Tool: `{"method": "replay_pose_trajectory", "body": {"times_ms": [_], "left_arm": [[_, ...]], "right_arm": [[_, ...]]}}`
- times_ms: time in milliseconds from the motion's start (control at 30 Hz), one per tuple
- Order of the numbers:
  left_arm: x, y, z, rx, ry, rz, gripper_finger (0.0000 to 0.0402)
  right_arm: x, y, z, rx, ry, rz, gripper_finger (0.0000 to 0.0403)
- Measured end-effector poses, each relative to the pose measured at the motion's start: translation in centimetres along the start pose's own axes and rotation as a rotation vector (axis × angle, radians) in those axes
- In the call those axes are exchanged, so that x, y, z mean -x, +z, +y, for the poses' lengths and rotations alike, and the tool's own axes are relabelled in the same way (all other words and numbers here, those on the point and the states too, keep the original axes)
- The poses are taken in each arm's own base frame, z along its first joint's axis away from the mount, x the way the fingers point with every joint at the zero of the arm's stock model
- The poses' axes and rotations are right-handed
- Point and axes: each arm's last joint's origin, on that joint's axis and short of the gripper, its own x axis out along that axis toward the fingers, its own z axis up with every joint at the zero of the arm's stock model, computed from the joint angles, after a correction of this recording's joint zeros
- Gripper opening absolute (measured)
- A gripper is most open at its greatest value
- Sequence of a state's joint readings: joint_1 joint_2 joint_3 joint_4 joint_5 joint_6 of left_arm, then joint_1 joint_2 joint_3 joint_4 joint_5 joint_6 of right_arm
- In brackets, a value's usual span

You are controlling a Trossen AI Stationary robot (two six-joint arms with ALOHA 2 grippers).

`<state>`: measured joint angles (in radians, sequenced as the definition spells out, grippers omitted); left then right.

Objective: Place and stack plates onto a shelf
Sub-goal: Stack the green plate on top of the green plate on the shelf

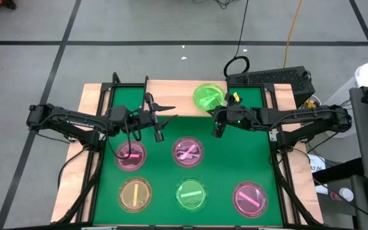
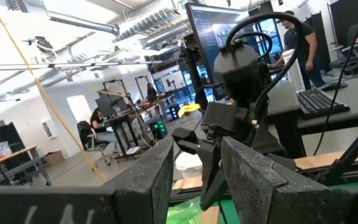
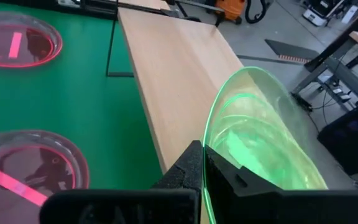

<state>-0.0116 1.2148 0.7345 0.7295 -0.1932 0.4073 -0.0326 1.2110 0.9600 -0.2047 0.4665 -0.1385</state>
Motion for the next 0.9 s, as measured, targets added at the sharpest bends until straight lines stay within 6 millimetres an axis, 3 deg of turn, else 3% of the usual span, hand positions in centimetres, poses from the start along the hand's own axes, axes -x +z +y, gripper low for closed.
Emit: {"method": "replay_pose_trajectory", "body": {"times_ms": [233,667,900], "left_arm": [[0.0,0.0,0.0,-0.002,0.0,0.0,0.0143],[0.0,0.0,0.0,-0.008,0.0,0.0,0.0143],[0.0,0.0,0.0,-0.01,-0.001,0.002,0.0143]], "right_arm": [[-0.7,-0.5,-0.3,0.071,-0.014,0.047,0.0],[-3.9,-2.0,-1.1,0.171,-0.053,0.166,0.0001],[-4.5,-1.6,-0.8,0.166,0.009,0.106,0.004]]}}
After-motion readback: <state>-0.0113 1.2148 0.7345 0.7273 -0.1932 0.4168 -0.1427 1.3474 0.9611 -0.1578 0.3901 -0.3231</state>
